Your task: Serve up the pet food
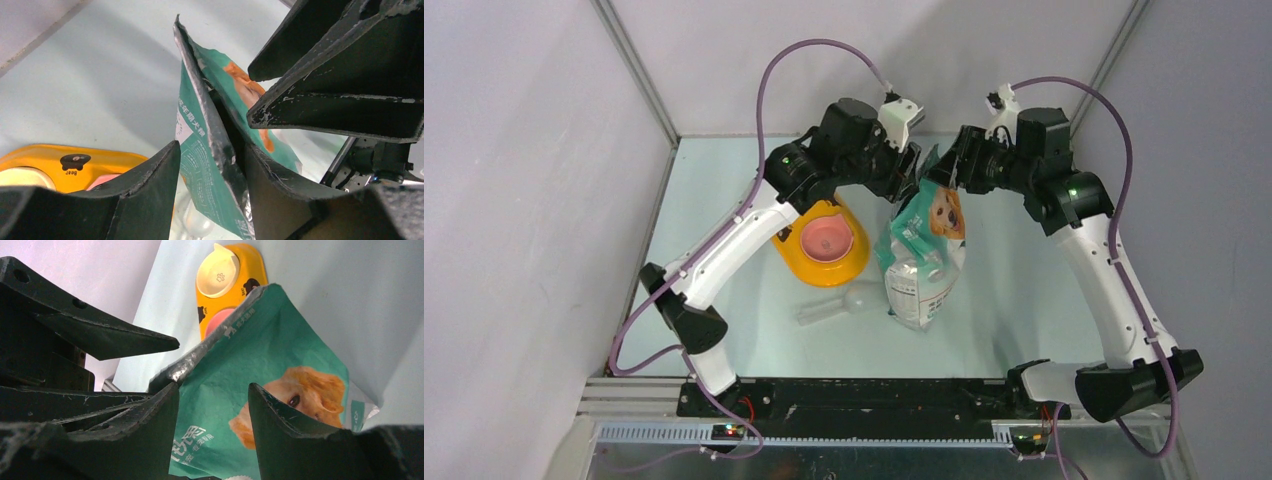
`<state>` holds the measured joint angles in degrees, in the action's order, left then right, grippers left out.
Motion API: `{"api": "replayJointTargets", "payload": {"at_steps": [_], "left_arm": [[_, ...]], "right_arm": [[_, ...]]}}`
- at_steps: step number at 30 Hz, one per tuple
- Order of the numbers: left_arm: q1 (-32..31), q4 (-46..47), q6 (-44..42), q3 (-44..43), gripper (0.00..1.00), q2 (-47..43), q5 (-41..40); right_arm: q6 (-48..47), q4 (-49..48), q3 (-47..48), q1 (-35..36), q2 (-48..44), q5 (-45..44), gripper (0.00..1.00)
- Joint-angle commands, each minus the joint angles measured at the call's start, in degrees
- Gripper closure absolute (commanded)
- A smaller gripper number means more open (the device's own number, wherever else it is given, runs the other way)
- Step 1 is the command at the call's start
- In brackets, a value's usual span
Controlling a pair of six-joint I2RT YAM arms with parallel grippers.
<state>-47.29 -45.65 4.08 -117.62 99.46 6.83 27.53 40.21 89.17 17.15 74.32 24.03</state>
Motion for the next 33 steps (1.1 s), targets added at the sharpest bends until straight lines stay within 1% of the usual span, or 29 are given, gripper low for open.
{"api": "replayJointTargets", "payload": {"at_steps": [1, 4, 7, 8, 9, 10, 12, 16, 19, 20, 22, 25, 29, 33], "left_arm": [[-0.7, -0.1, 0.4, 0.3, 0.45, 0.6, 1.8], [-0.8, -0.1, 0.5, 0.2, 0.51, 1.3, 2.2], [-1.0, 0.5, 1.1, 0.3, 0.64, 1.9, 4.0], [-0.9, 0.7, 1.2, 0.5, 0.74, 1.9, 4.7], [-1.0, 1.3, 1.2, 0.6, 0.80, 1.9, 5.9], [-1.0, 1.9, 1.5, 0.7, 0.91, 1.7, 6.1], [-1.2, 2.2, 2.0, 0.8, 0.99, 1.4, 5.5], [-1.4, 1.9, 1.6, 0.5, 1.00, 0.9, 3.1], [-1.8, 1.4, -0.4, -0.2, 1.00, 0.6, -1.5], [-1.9, 1.4, -1.0, -0.6, 1.00, 0.5, -3.7], [-2.0, 1.4, -1.9, -1.5, 1.00, 0.5, -5.8], [-2.7, 1.8, -1.8, -2.9, 1.00, 0.6, -6.3], [-4.7, 2.1, -1.3, -3.7, 1.00, 0.7, -7.6], [-6.0, 2.0, -1.3, -3.6, 1.00, 0.3, -11.7]], "right_arm": [[0.2, 0.2, 0.1, 1.2, 0.4, 1.2, 0.45], [0.8, -0.2, 0.5, 1.7, 1.1, 1.4, 0.45], [2.1, -0.8, 1.3, 1.9, 1.7, 1.8, 0.45], [2.5, -0.9, 1.5, 1.9, 2.1, 1.8, 0.45], [3.0, -0.8, 1.8, 1.9, 2.4, 1.2, 0.46], [3.1, -0.3, 2.1, 2.0, 2.6, 0.0, 0.47], [3.5, 1.3, 2.4, 2.0, 2.8, -3.0, 0.49], [2.3, 4.4, 2.3, 2.0, 2.2, -7.7, 0.54], [1.0, 7.6, 2.5, 1.9, 1.5, -11.7, 0.57], [0.3, 8.3, 3.0, 1.9, 1.4, -13.5, 0.57], [-0.6, 9.5, 4.0, 1.8, 1.4, -14.7, 0.58], [-1.0, 10.1, 6.6, 3.1, 2.9, -15.7, 0.57], [0.0, 9.9, 11.9, 5.7, 6.5, -17.3, 0.56], [3.0, 10.8, 12.3, 6.0, 8.8, -19.5, 0.56]]}}
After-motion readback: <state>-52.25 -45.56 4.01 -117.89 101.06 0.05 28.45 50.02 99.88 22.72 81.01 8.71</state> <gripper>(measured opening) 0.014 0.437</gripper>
